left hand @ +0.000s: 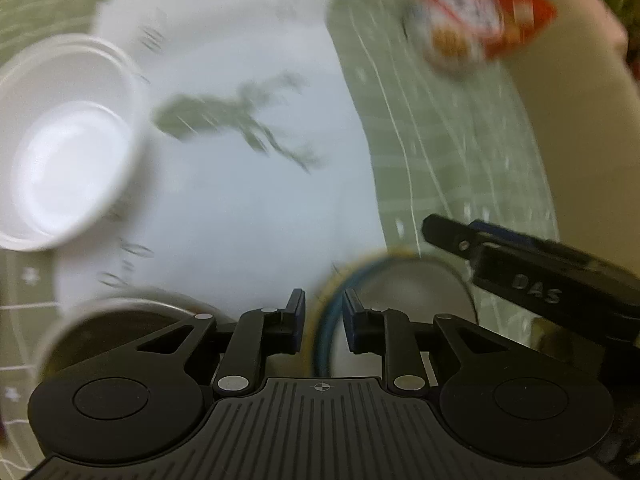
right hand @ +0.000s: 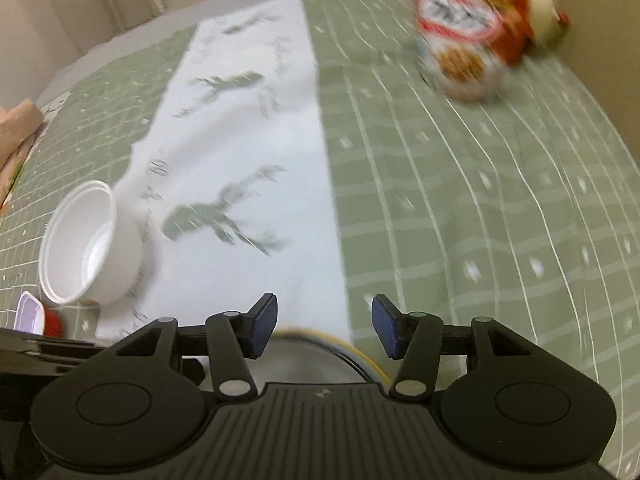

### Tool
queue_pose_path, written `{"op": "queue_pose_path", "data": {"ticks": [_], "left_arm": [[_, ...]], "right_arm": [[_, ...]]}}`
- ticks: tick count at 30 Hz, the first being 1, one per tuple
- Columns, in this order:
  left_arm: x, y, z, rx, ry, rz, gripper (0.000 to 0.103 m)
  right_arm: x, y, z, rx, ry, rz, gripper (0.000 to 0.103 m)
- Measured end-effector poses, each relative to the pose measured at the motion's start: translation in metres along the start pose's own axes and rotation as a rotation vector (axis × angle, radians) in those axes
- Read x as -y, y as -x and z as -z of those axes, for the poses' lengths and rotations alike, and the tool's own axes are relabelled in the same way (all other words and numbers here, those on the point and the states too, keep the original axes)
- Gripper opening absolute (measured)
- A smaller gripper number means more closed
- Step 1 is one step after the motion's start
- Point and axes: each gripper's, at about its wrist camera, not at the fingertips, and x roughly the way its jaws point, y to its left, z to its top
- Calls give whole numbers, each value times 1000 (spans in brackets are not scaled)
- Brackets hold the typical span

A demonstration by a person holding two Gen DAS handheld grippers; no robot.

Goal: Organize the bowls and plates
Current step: 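Open both grippers and withdraw from the blue bowl rim, then grasp the white plastic bowl rim with the left gripper while the right gripper grips it too, then lift the white plastic bowl with both grippers and carry it toward the blue bowl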

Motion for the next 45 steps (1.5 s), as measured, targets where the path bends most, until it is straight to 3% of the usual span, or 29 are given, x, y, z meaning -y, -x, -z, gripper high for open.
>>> {"op": "queue_pose_path", "data": {"ticks": [4,8,11,13,15,18,20,22,24,26,31,38,45], "left_arm": [[-48,54,-6,185,107,-26,23],[-105,91,-9,338,202,-216,23],[-144,96,-11,331,272,-273,23],[-157,91,-13,324,283,-286,23],[-166,82,-15,317,293,-289,23],[-181,67,-20,309,321,-251,23],[-188,55,-22,286,335,-241,23],[-194,47,-22,280,357,-222,23],[-199,40,-23,280,396,-186,22],[-198,36,-24,271,431,-157,21],[-171,25,-28,241,389,-105,21],[-91,-8,-42,180,242,-64,22],[-35,-48,-45,85,172,-12,24]], "right_arm": [[-44,-13,-14,2,63,-52,56],[-88,-38,-19,-57,91,-78,59],[-119,-43,-21,-51,119,-141,59],[-140,-45,-24,-32,155,-160,70],[-158,-52,-28,-12,176,-150,86],[-175,-68,-35,-22,167,-148,86],[-180,-80,-37,-37,142,-192,86],[-183,-95,-39,-74,105,-215,75],[-185,-110,-42,-121,89,-246,41],[-182,-118,-42,-149,77,-248,38],[-155,-98,-43,-94,85,-235,38],[-83,-70,-43,-37,56,-131,38],[-6,-66,-38,-55,-68,-77,38]]}}
